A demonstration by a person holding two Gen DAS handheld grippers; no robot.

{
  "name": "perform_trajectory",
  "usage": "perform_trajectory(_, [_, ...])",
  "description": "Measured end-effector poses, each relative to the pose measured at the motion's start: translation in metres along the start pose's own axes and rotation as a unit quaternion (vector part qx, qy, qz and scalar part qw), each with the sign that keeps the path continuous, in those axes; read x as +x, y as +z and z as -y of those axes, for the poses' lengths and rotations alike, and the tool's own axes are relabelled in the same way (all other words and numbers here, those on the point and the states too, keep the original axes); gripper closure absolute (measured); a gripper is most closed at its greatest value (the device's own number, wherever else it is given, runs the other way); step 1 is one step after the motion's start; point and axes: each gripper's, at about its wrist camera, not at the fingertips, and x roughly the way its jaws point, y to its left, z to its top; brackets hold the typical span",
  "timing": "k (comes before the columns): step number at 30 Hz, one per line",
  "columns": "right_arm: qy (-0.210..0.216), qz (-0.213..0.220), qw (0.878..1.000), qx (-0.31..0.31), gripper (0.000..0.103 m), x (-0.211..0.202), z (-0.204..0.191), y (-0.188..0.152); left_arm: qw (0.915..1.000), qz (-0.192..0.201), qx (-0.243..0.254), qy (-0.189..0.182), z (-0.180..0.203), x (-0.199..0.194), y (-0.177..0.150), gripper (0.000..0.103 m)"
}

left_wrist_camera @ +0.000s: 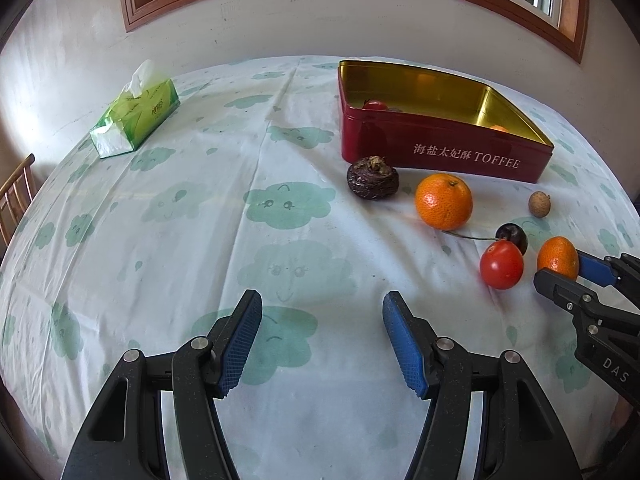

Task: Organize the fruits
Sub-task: 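Grasp the large orange with the right tool while the left tool approaches the fruits, then close the left tool on the red tomato while the right tool holds the orange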

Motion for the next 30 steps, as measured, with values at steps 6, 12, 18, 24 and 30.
perform_trajectory(6, [-0.033,0.006,0.999,0.014,0.064,-0.002,0.029,-0.004,0.9994,0.007,0.026,-0.02,0.029,-0.004,0.005,0.039])
perform_trajectory(12, [-0.053,0.015,0.998,0.019,0.065,-0.001,0.047,-0.006,0.998,0.013,0.048,-0.04,0.054,-0.006,0.007,0.039])
perform_trajectory(18, [-0.057,0.019,0.998,0.027,0.065,0.002,0.06,-0.005,0.9969,0.012,0.057,-0.053,0.069,-0.005,0.006,0.039])
perform_trajectory(24, [-0.052,0.013,0.998,0.038,0.065,0.006,0.067,-0.003,0.9964,0.01,0.062,-0.056,0.077,-0.001,0.006,0.039])
perform_trajectory(30, [-0.041,0.009,0.998,0.046,0.065,0.009,0.071,-0.003,0.9961,0.005,0.069,-0.055,0.084,0.005,0.006,0.039])
